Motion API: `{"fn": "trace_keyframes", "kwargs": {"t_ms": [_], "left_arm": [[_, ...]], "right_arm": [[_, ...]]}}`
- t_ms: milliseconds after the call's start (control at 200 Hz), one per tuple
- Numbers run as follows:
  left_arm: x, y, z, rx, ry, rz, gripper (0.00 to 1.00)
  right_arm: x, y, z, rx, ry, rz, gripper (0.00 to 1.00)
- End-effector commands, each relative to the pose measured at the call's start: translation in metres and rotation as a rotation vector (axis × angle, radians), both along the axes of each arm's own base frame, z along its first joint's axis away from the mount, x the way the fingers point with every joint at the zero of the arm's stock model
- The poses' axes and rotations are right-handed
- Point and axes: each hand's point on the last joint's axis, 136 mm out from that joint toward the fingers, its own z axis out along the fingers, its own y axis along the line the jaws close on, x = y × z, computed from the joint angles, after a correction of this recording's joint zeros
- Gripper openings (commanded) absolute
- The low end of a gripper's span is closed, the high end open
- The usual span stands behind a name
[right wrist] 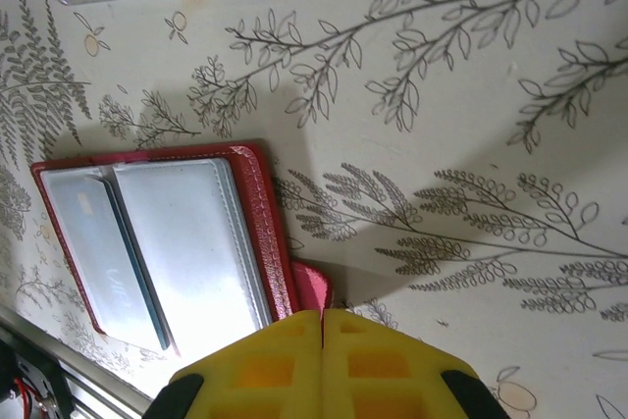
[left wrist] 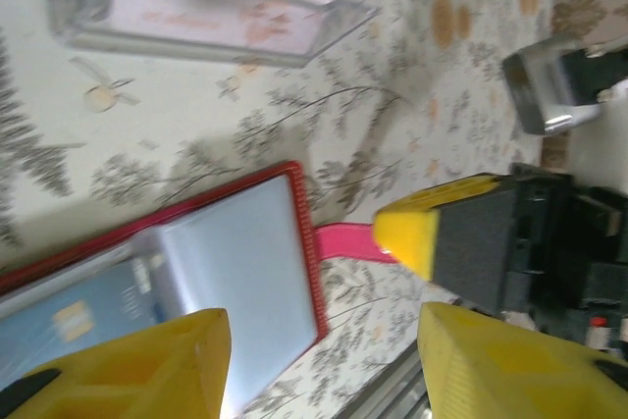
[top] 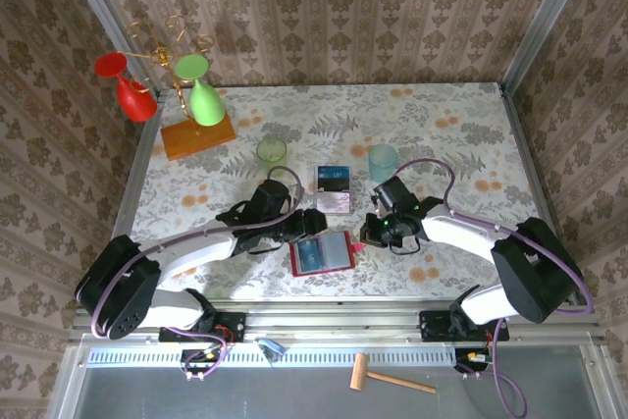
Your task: Take the credit cards out of the card holder
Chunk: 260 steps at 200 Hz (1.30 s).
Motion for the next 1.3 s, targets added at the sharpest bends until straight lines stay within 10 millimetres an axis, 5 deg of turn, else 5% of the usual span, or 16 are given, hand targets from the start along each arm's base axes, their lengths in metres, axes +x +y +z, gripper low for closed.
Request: {"fn": "trace_keyframes", "kwargs": {"t_ms": [0,255,450,705,975,1295], "left_arm": [[-0.007,0.017,-0.018,0.073,0.020,0.006,0.52],[-0.017,0.026,-0.035,0.120,0.069,0.001,0.47],[-0.023,0.033,-0.040,0.124,0.079,0.017,0.41],[-0.029,0.038,-0.044,0.124,0.087,0.029,0.33],[-0.036,0.044,-0.058,0.139,0.109,0.040,0.25],[-0.040,0.050,-0.073,0.156,0.130,0.050,0.25]], "right_arm": [[-0.009,-0.012,0.003,-0.029,0.004,-0.024,0.04],[0.002,-0.007,0.027,-0.007,-0.048,-0.032,0.21],[0.009,0.003,0.054,0.014,-0.105,-0.020,0.22],[0.008,0.057,0.065,0.160,-0.084,0.076,0.21],[-0.003,0.108,0.037,0.177,0.003,0.184,0.21],[-0.010,0.127,0.011,0.173,0.059,0.215,0.20]]}}
